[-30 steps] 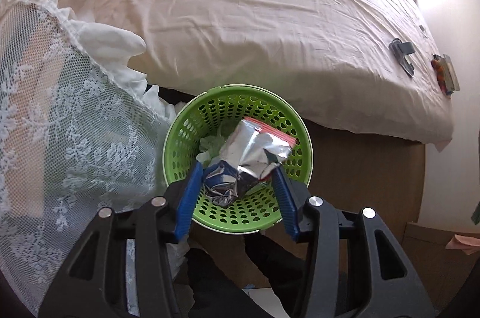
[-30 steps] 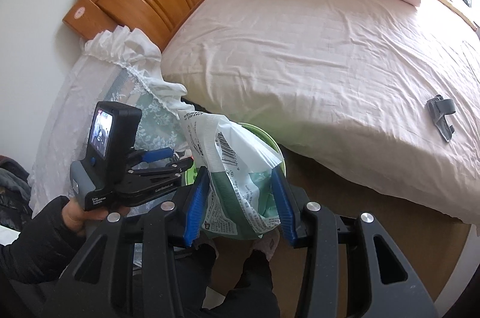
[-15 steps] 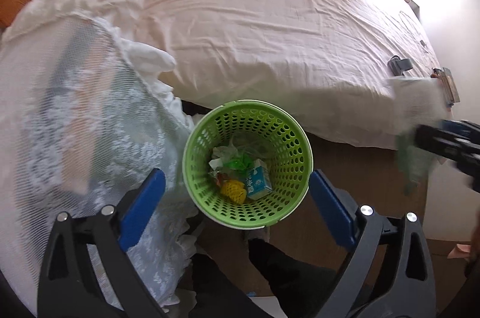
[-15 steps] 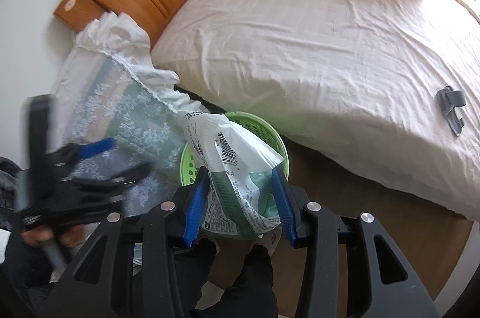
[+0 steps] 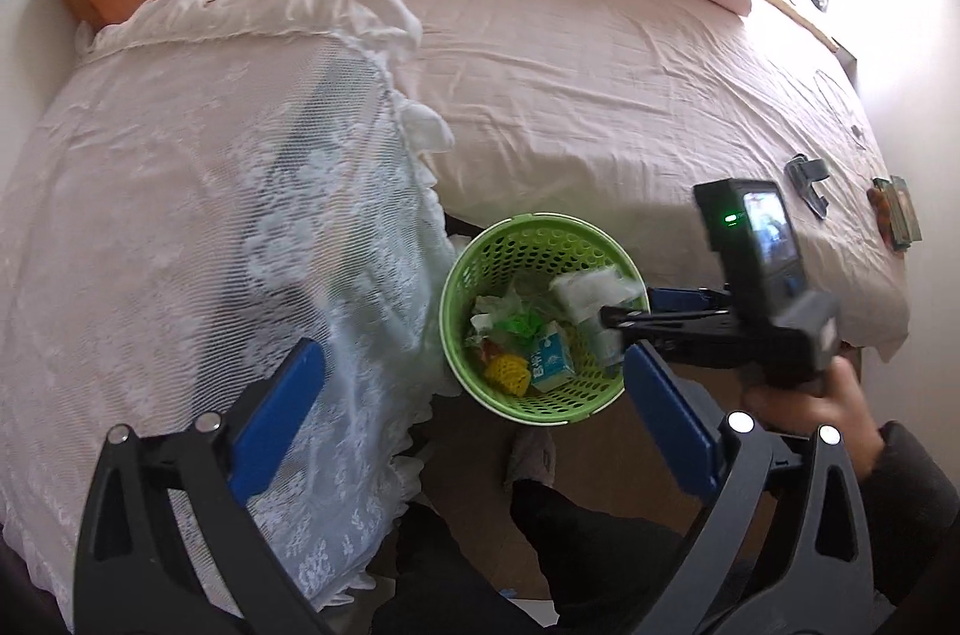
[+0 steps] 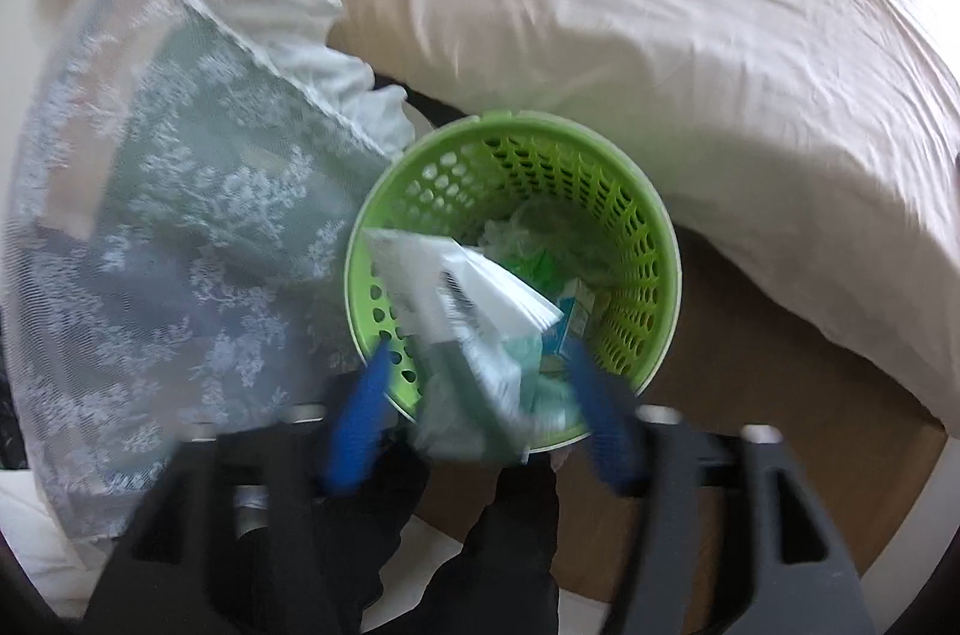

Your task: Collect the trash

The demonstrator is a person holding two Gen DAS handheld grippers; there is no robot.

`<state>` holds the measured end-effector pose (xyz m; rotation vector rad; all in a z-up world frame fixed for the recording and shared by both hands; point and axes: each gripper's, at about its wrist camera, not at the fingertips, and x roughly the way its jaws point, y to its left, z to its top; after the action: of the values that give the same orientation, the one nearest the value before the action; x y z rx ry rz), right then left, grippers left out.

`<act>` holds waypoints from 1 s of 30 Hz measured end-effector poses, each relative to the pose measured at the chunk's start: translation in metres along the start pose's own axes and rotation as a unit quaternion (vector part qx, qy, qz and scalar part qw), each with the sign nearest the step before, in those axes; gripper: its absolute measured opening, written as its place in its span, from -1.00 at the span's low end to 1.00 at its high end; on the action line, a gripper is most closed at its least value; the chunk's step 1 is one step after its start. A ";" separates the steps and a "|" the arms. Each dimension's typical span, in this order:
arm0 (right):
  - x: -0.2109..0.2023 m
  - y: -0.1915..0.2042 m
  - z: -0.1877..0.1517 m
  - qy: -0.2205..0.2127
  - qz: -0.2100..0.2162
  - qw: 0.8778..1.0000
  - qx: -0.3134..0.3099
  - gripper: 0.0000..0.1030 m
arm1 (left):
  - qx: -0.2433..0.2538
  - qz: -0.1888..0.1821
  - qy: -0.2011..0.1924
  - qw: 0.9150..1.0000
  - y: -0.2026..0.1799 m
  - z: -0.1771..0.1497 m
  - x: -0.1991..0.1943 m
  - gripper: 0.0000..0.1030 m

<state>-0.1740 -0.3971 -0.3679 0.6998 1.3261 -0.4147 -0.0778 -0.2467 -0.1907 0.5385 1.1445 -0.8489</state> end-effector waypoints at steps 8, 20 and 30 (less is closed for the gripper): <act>-0.009 0.009 -0.008 0.018 -0.018 1.000 -0.005 0.94 | -0.009 0.002 0.001 1.000 0.015 -0.008 -0.003 0.85; -0.107 0.078 0.017 -0.054 -0.034 0.997 -0.053 0.95 | -0.108 0.064 -0.074 0.989 0.082 -0.014 -0.061 0.85; -0.218 0.267 0.035 -0.182 0.043 0.959 -0.212 0.95 | -0.238 0.192 -0.164 0.938 0.199 -0.063 -0.177 0.85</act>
<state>-0.0226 -0.2495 -0.0934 0.3005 0.9836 -0.1658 0.0187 -0.0294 -0.0556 0.1935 0.8552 -0.2871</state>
